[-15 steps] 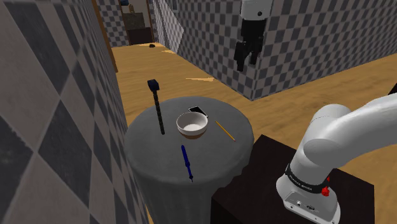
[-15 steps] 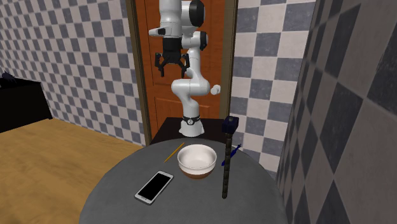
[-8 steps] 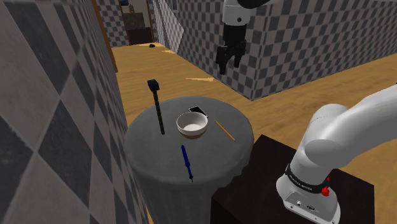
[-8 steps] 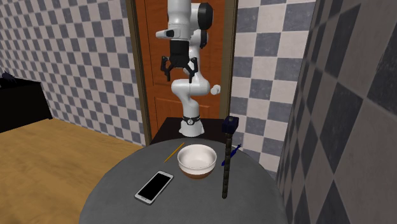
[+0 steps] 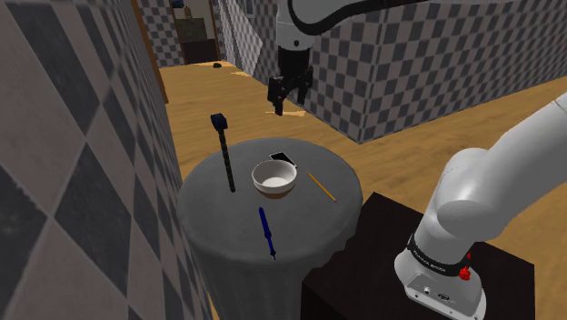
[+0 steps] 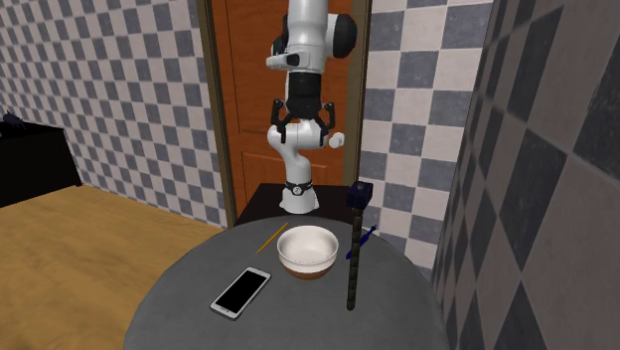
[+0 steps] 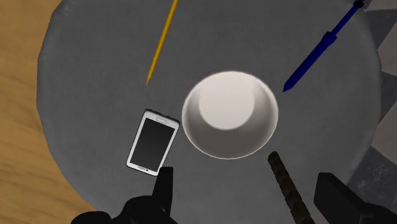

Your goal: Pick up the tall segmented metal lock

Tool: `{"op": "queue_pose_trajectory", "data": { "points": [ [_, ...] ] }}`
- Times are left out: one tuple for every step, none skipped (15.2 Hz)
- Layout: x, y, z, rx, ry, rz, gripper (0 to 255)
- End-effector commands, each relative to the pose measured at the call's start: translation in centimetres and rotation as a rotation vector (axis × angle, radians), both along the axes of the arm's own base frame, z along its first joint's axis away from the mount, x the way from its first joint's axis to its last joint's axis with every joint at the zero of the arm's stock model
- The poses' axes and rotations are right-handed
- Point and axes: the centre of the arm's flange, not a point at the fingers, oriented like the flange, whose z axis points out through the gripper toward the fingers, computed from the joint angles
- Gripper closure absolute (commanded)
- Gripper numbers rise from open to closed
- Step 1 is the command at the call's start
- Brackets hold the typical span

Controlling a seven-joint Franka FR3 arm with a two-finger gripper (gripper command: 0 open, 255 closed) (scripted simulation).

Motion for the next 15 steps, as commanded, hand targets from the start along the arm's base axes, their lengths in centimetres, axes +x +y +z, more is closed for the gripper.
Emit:
{"op": "queue_pose_trajectory", "data": {
  "points": [
    [1.7,1.8,-0.2,-0.002,-0.018,0.005,0],
    [2.5,2.7,-0.4,-0.003,-0.027,0.008,0],
    [3.4,3.6,-0.6,-0.004,-0.035,0.011,0],
    [4.2,4.5,-0.8,-0.006,-0.043,0.014,0],
    [5.1,5.4,-1.0,-0.007,-0.052,0.016,0],
    [5.9,6.2,-1.2,-0.009,-0.060,0.019,0],
    [6.8,7.1,-1.3,-0.010,-0.068,0.022,0],
    [7.6,8.0,-1.5,-0.011,-0.077,0.025,0],
    [8.4,8.9,-1.7,-0.013,-0.085,0.027,0],
    [9.3,9.8,-1.8,-0.014,-0.094,0.030,0],
    [10.1,10.7,-1.9,-0.016,-0.102,0.033,0],
    [11.0,11.6,-2.1,-0.017,-0.110,0.036,0],
    [11.8,12.5,-2.2,-0.018,-0.119,0.038,0],
    [12.6,13.4,-2.4,-0.020,-0.127,0.041,0],
    [12.8,13.6,-2.4,-0.020,-0.128,0.041,0]
  ]
}}
